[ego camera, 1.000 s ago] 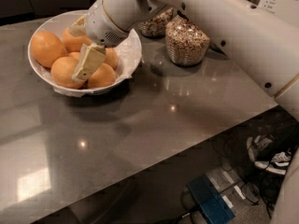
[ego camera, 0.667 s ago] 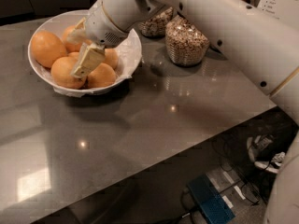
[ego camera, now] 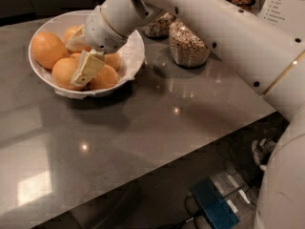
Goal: Pick orange from white bowl
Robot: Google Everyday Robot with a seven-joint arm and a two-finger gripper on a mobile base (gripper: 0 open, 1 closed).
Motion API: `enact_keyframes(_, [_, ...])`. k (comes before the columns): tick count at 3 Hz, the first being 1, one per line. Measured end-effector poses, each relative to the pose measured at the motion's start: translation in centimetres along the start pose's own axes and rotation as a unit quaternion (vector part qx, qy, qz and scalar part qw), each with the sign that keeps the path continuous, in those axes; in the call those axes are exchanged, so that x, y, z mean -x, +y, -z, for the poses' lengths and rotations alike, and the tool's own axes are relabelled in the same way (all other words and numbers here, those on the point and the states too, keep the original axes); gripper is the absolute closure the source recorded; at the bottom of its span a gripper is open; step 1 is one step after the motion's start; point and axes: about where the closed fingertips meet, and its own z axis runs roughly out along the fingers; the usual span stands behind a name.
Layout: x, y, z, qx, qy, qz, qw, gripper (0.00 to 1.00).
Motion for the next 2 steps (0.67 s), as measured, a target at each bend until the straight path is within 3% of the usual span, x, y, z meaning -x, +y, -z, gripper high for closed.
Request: enact_keyframes(2, [0.48, 0.24, -0.88, 0.022, 0.003, 0.010, 0.9997, 0.32])
